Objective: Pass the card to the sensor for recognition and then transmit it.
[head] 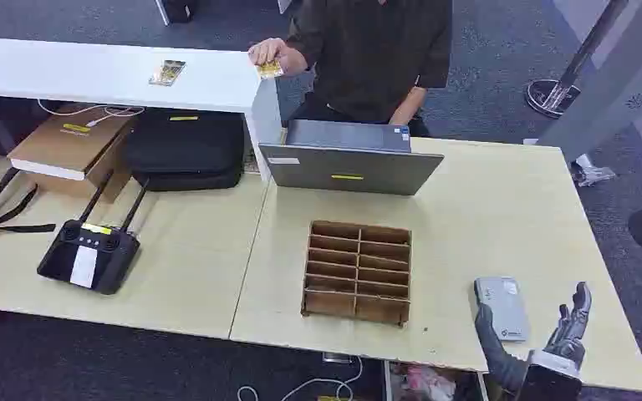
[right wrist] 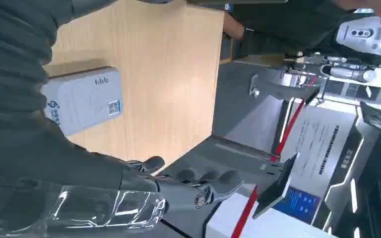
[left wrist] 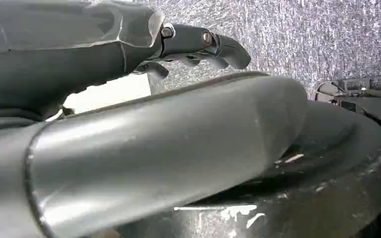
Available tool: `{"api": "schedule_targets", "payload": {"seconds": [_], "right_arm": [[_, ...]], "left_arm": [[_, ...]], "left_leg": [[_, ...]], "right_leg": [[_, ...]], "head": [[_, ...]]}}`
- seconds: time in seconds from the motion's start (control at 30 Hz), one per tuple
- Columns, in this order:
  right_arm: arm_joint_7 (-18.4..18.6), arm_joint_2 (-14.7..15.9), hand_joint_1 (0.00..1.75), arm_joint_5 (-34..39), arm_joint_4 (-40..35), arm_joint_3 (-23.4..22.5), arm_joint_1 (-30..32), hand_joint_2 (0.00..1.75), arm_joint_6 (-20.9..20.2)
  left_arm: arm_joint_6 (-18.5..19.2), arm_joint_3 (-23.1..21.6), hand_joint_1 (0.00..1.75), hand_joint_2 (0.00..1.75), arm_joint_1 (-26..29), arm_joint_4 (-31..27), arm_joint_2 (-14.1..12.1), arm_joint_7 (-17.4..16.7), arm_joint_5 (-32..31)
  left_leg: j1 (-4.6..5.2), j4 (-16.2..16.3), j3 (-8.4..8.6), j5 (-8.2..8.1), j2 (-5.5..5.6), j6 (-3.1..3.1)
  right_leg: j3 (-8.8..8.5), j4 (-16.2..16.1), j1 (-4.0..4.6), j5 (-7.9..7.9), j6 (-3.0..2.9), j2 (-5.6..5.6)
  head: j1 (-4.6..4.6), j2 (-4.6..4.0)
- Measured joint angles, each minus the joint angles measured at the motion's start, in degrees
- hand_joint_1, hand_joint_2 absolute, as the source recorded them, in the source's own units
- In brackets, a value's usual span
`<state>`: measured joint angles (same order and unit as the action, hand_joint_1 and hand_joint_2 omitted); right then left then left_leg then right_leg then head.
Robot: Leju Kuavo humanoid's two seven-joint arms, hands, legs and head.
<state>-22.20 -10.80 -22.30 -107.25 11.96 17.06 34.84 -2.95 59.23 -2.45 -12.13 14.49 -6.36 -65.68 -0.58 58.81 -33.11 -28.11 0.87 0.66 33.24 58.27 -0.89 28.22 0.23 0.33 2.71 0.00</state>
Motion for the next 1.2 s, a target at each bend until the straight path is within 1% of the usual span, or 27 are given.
{"api": "schedule_targets", "payload": {"seconds": [0.17, 0.57, 0.63, 0.73, 0.97, 1.0, 1.03, 1.07, 1.2], "right_arm": [[0.5, 0.0, 0.0, -1.5, -0.7, 0.1, 0.3, 1.75, 0.7], [1.9, 0.0, 0.0, -3.8, -2.4, 0.6, 1.1, 1.75, 0.2], [2.2, 0.0, 0.0, -5.4, -2.7, 0.6, 1.1, 1.75, 0.3], [3.1, 0.1, 0.0, -11.2, -3.0, 0.6, 1.1, 1.75, 0.8], [3.2, 0.1, 0.0, -11.7, -3.0, 0.6, 1.1, 1.75, 0.7], [6.1, 0.9, 0.0, -16.1, -2.7, 0.6, 0.0, 1.75, -4.0], [7.8, 2.6, 0.0, -18.1, 1.8, 0.5, -7.0, 1.75, -11.2], [8.4, 3.5, 0.0, -18.8, 6.4, 0.5, -13.7, 1.75, -15.1], [8.3, 4.5, 0.0, -19.3, 15.9, 0.8, -27.0, 1.75, -18.5]], "left_arm": [[0.0, -0.1, 0.0, 0.0, 0.1, 0.0, 0.0, 0.2, -0.5], [-0.5, -0.1, 0.0, 0.0, 0.3, 0.0, 0.3, 0.3, -0.7], [-0.6, -0.1, 0.0, 0.0, 0.3, 0.0, 0.3, 0.3, -0.9], [-0.7, -0.1, 0.0, 0.0, 0.4, -0.1, 0.4, 0.4, -1.2], [-0.7, -0.1, 0.0, 0.0, 0.4, -0.2, 0.4, 0.4, -1.3], [-0.6, -0.3, 0.0, 0.0, 0.4, -0.2, 0.3, 0.5, -2.2], [0.0, -0.6, 0.0, 0.0, 0.3, -0.2, 0.1, 1.4, -2.9], [0.9, -0.9, 0.0, 0.0, 0.1, -0.2, -0.2, 1.6, -3.6], [1.9, -1.7, 0.0, 0.0, -0.4, -0.2, -0.6, 1.5, -4.5]], "left_leg": [[0.0, 0.0, 0.0, 0.0, 0.0, 0.0], [0.0, 0.0, 0.0, 0.0, 0.01, 0.0], [0.0, 0.0, 0.0, 0.0, 0.01, 0.0], [0.0, 0.0, 0.0, 0.0, 0.01, 0.0], [0.0, 0.0, 0.0, 0.0, 0.01, 0.0], [0.0, 0.0, -0.01, 0.0, 0.0, 0.0], [0.0, 0.0, 0.01, 0.01, -0.04, 0.0], [0.0, 0.0, 0.02, 0.08, -0.05, 0.02], [0.0, 0.0, 0.02, 0.28, -0.03, 0.06]], "right_leg": [[0.0, 0.0, 0.0, 0.0, 0.0, 0.0], [0.0, 0.0, -0.01, 0.0, 0.0, 0.0], [0.0, 0.0, 0.0, 0.0, 0.0, 0.0], [0.0, 0.0, 0.0, 0.0, 0.0, 0.0], [0.0, 0.0, 0.0, 0.0, 0.0, 0.0], [-0.01, 0.0, 0.0, 0.0, 0.0, 0.01], [-0.05, 0.0, 0.0, -0.03, 0.0, 0.04], [-0.06, 0.0, -0.01, -0.12, 0.01, 0.06], [-0.05, 0.0, 0.0, -0.28, 0.0, 0.05]], "head": [[0.0, 0.0], [0.0, 0.0], [0.0, 0.0], [0.0, 0.0], [0.0, 0.0], [0.0, 0.0], [0.0, 0.0], [0.0, 0.0], [-0.02, 0.0]]}}
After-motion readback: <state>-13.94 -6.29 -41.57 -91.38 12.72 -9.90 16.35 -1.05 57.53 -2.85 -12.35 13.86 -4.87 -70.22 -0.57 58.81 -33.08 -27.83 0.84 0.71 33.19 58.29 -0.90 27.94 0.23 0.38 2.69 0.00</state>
